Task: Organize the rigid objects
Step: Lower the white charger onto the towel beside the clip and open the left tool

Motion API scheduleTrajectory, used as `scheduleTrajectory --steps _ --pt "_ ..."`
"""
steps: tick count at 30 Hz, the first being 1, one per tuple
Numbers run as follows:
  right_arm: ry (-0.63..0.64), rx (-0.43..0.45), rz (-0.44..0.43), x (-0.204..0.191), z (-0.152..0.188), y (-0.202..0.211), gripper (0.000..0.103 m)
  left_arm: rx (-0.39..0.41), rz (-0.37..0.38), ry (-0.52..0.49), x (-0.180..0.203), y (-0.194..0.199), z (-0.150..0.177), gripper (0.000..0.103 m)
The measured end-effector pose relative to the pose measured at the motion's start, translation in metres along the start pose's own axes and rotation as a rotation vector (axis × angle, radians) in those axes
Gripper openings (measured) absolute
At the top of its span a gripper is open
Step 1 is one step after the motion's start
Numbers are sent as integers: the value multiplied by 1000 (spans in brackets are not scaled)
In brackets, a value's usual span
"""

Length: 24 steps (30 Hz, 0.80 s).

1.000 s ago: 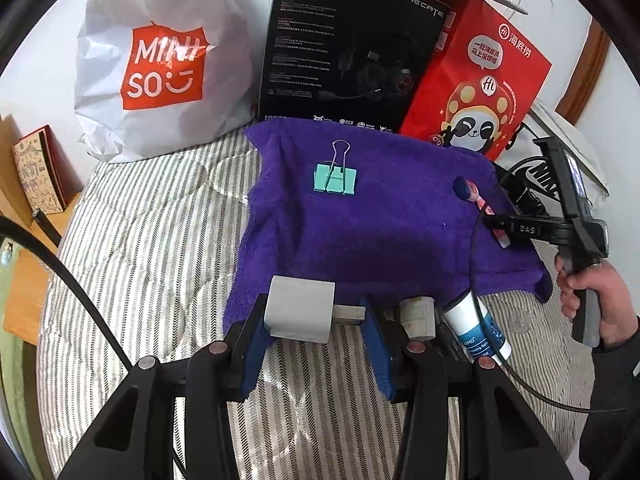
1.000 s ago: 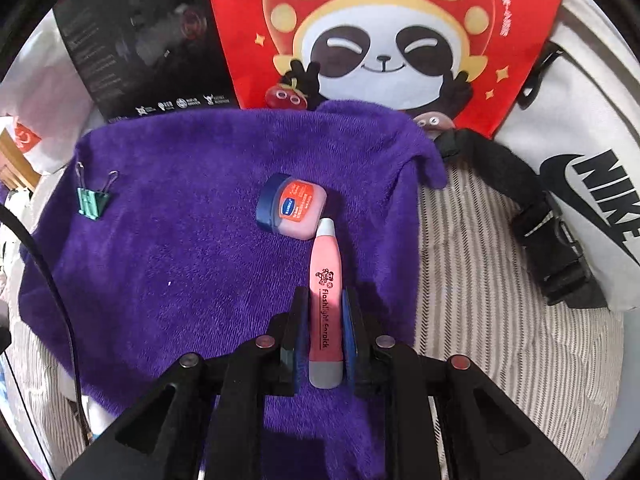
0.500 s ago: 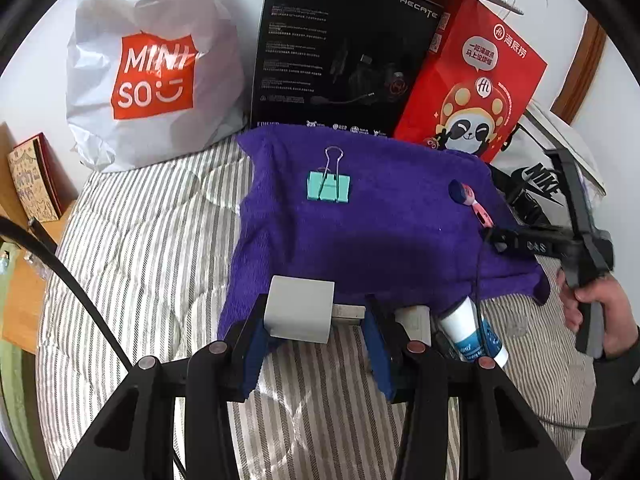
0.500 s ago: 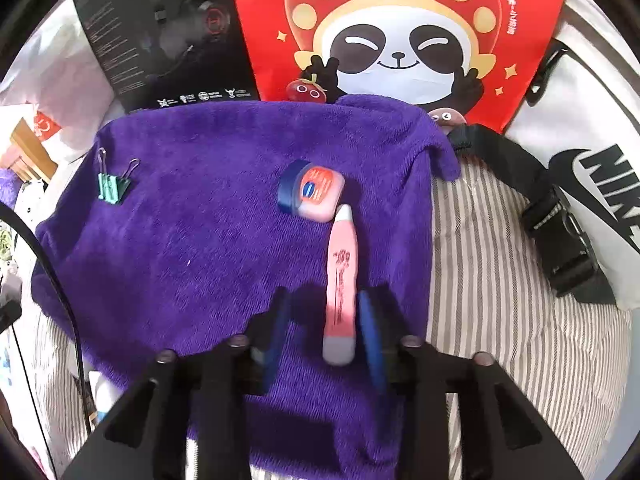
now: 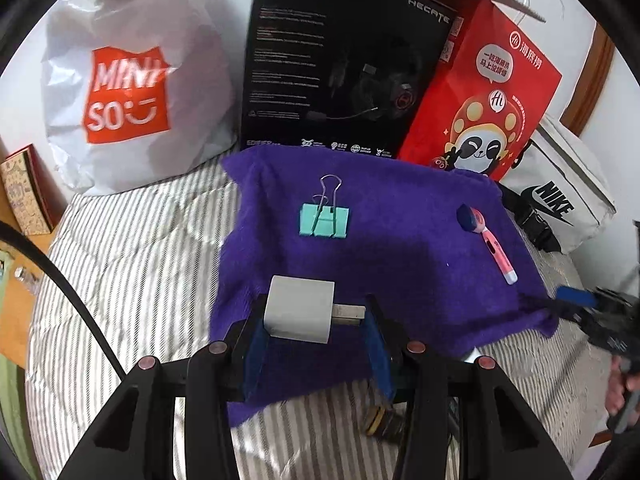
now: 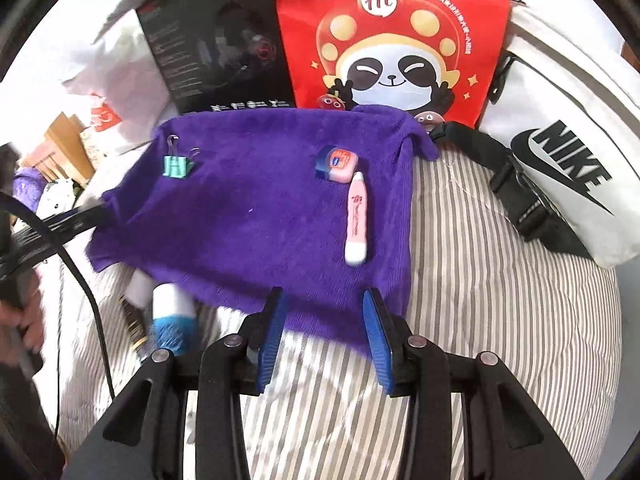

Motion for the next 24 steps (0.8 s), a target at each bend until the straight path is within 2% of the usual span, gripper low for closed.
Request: scheduleTrajectory --steps 10,24 --pt "-10 10 -48 -5 35 13 44 1 -46 -29 9 -35 -24 43" --pt "7 -17 -116 -11 51 6 44 -17 -135 -62 21 -63 -39 43"
Point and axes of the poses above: each gripper's, at about its wrist camera, not at the fingertips, and y roughly against the way its jaws point, x to its right, z to its underside, the point moved 1 cm from there along -y, roughly the way its jaws point, and after that the axes turned 14 degrees about -x, right-handed, at the moved point
